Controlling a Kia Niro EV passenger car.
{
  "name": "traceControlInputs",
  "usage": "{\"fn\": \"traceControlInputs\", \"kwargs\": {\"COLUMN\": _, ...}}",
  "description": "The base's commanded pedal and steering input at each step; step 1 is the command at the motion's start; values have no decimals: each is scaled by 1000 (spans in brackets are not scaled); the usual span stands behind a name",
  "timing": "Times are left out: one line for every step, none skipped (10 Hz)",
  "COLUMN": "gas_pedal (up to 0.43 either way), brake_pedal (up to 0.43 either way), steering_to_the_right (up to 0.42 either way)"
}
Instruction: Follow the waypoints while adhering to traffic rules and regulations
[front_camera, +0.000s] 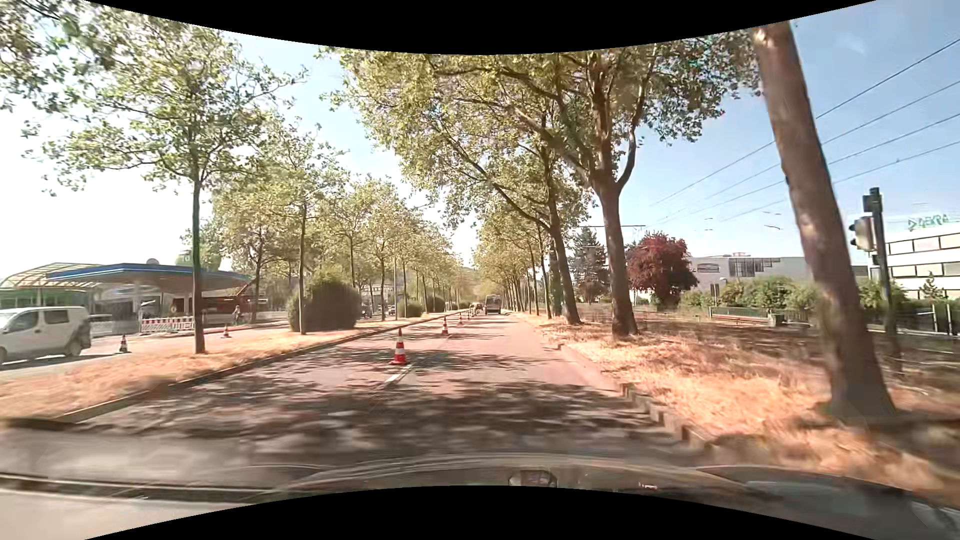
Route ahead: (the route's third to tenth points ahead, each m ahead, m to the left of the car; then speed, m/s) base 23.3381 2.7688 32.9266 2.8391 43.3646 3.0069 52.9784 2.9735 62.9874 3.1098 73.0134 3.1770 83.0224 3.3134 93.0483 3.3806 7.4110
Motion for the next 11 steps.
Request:
{"fn": "traceControlInputs", "kwargs": {"gas_pedal": 79, "brake_pedal": 0, "steering_to_the_right": -2}}
{"fn": "traceControlInputs", "kwargs": {"gas_pedal": 79, "brake_pedal": 0, "steering_to_the_right": -2}}
{"fn": "traceControlInputs", "kwargs": {"gas_pedal": 79, "brake_pedal": 0, "steering_to_the_right": -2}}
{"fn": "traceControlInputs", "kwargs": {"gas_pedal": 79, "brake_pedal": 0, "steering_to_the_right": -2}}
{"fn": "traceControlInputs", "kwargs": {"gas_pedal": 79, "brake_pedal": 0, "steering_to_the_right": -2}}
{"fn": "traceControlInputs", "kwargs": {"gas_pedal": 79, "brake_pedal": 0, "steering_to_the_right": -2}}
{"fn": "traceControlInputs", "kwargs": {"gas_pedal": 79, "brake_pedal": 0, "steering_to_the_right": -2}}
{"fn": "traceControlInputs", "kwargs": {"gas_pedal": 79, "brake_pedal": 0, "steering_to_the_right": -2}}
{"fn": "traceControlInputs", "kwargs": {"gas_pedal": 79, "brake_pedal": 0, "steering_to_the_right": -2}}
{"fn": "traceControlInputs", "kwargs": {"gas_pedal": 79, "brake_pedal": 0, "steering_to_the_right": -2}}
{"fn": "traceControlInputs", "kwargs": {"gas_pedal": 79, "brake_pedal": 0, "steering_to_the_right": -2}}
